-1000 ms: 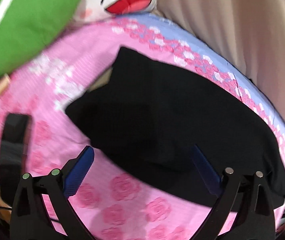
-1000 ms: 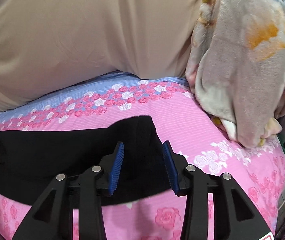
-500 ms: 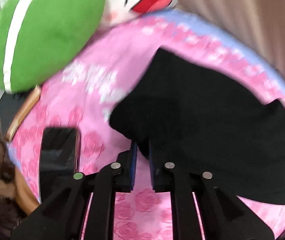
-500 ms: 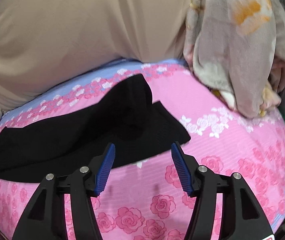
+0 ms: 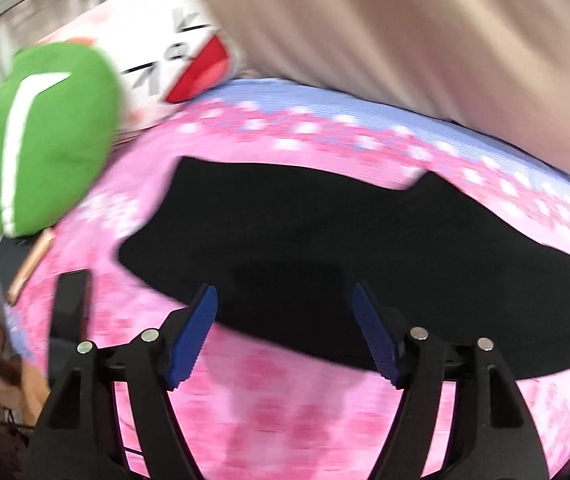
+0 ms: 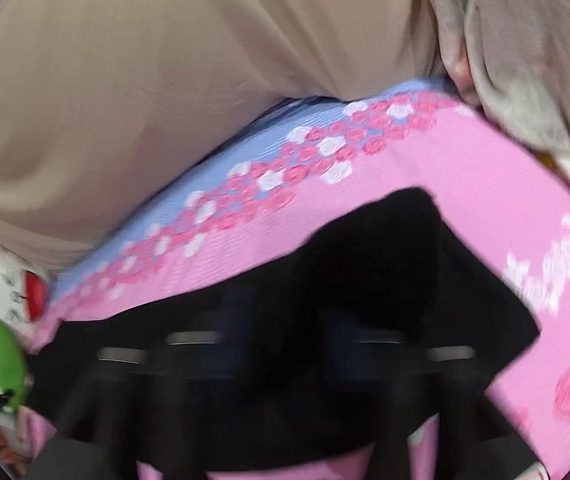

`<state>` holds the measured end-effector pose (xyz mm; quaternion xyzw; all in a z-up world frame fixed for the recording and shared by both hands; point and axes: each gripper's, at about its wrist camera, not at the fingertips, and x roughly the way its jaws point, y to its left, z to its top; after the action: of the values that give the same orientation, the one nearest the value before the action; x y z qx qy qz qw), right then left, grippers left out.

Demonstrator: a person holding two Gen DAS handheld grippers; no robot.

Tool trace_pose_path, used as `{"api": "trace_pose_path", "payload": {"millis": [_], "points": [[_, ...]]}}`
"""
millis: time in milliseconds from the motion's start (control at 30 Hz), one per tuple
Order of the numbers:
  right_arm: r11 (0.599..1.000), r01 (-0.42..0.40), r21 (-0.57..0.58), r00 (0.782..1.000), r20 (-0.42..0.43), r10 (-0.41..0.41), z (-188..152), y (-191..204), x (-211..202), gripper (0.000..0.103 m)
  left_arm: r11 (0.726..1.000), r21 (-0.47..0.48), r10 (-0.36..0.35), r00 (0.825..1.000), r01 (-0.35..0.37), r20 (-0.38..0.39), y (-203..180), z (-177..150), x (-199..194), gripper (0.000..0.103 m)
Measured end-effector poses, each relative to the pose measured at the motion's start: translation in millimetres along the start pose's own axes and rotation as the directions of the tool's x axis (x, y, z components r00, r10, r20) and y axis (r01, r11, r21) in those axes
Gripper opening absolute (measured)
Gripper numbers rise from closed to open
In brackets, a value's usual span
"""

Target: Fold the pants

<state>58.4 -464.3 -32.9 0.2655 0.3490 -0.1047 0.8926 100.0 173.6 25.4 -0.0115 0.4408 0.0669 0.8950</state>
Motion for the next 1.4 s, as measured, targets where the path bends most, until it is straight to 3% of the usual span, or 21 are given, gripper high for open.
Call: {"api": "trace_pose_path", "payload": {"millis": [33, 100, 167, 233, 300, 367, 400, 533, 667, 733, 833, 933, 1033, 1100, 1133, 1200, 1233, 1300, 1333, 1400], "points": [[1.0, -0.027, 0.015, 0.999, 0.019, 0.027, 6, 1, -4, 0.005, 1.0, 0.021, -0.012, 1.0, 0.012, -0.001, -13, -2, 1, 0.068], [0.988, -0.156, -0.012, 0.981, 0.113, 0.156, 13, 8, -44, 0.005, 0.998, 0.053, -0.033, 0.999, 0.033, 0.003, -28, -6, -1, 0.068], [0.981, -0.178, -0.081, 0.963, 0.188, 0.191, 11, 7, -81, 0.004, 0.996, 0.078, -0.037, 0.999, 0.037, 0.01, -36, -11, 0, 0.074], [0.99, -0.127, -0.063, 0.979, 0.154, 0.136, 4, -15, -77, 0.004, 0.994, 0.102, -0.037, 0.999, 0.036, 0.001, -45, -17, 9, 0.081], [0.997, -0.054, 0.046, 0.998, 0.036, 0.052, -13, -59, -44, 0.004, 0.993, 0.115, -0.016, 1.0, 0.019, -0.026, -49, -22, 24, 0.081], [0.992, -0.013, 0.123, 0.998, -0.066, 0.021, -34, -89, -18, 0.005, 0.994, 0.107, -0.012, 0.998, 0.019, -0.066, -50, -25, 40, 0.081], [0.99, -0.025, 0.141, 0.997, -0.063, 0.034, -40, -94, -17, 0.005, 0.994, 0.103, -0.013, 0.997, 0.022, -0.082, -51, -27, 46, 0.081], [0.991, -0.032, 0.133, 0.999, -0.024, 0.035, -41, -89, -30, 0.031, 0.996, 0.092, -0.004, 0.995, 0.014, -0.1, -50, -32, 58, 0.082], [0.991, 0.06, 0.119, 0.998, 0.006, -0.061, -48, -88, -49, 0.033, 0.998, 0.064, 0.021, 0.992, -0.013, -0.121, -36, -35, 68, 0.082], [0.985, 0.156, 0.068, 0.983, 0.088, -0.162, -60, -72, -76, 0.035, 0.998, 0.042, 0.057, 0.992, -0.053, -0.111, -20, -36, 67, 0.082], [0.972, 0.227, -0.063, 0.963, 0.162, -0.214, -70, -34, -97, 0.035, 0.997, -0.002, 0.082, 0.991, -0.082, -0.11, 12, -32, 67, 0.082], [0.98, 0.144, -0.135, 0.981, 0.148, -0.123, -84, 11, -101, 0.045, 0.997, -0.053, 0.05, 0.99, -0.058, -0.132, 37, -27, 75, 0.082], [0.972, 0.077, -0.224, 0.994, 0.096, -0.056, -105, 60, -85, 0.045, 0.996, -0.076, 0.031, 0.99, -0.042, -0.14, 48, -25, 90, 0.082], [0.962, 0.029, -0.271, 0.998, 0.053, -0.015, -117, 92, -69, 0.045, 0.996, -0.092, -0.004, 0.991, -0.008, -0.133, 51, -27, 99, 0.065], [0.957, 0.01, -0.289, 0.999, 0.033, -0.001, -122, 104, -63, 0.045, 0.997, -0.081, 0.011, 0.995, -0.02, -0.101, 53, -26, 97, 0.055], [0.951, -0.027, -0.309, 1.0, -0.002, 0.028, -133, 125, -57, 0.045, 0.994, -0.073, 0.073, 0.995, -0.079, -0.075, 61, -20, 91, 0.013], [0.947, -0.039, -0.318, 0.999, -0.009, 0.038, -135, 133, -56, 0.045, 0.992, -0.087, 0.08, 0.994, -0.087, -0.071, 73, -17, 89, 0.013], [0.937, -0.044, -0.348, 0.999, 0.0, 0.047, -138, 145, -60, 0.046, 0.995, -0.095, 0.028, 0.993, -0.038, -0.11, 88, -15, 96, 0.015], [0.935, -0.04, -0.351, 0.999, 0.005, 0.045, -139, 145, -61, 0.051, 0.996, -0.08, 0.02, 0.993, -0.029, -0.119, 89, -18, 97, 0.016], [0.948, 0.02, -0.316, 1.0, 0.026, -0.013, -134, 127, -60, 0.052, 0.998, -0.014, 0.057, 0.994, -0.059, -0.088, 77, -21, 82, 0.018]]}}
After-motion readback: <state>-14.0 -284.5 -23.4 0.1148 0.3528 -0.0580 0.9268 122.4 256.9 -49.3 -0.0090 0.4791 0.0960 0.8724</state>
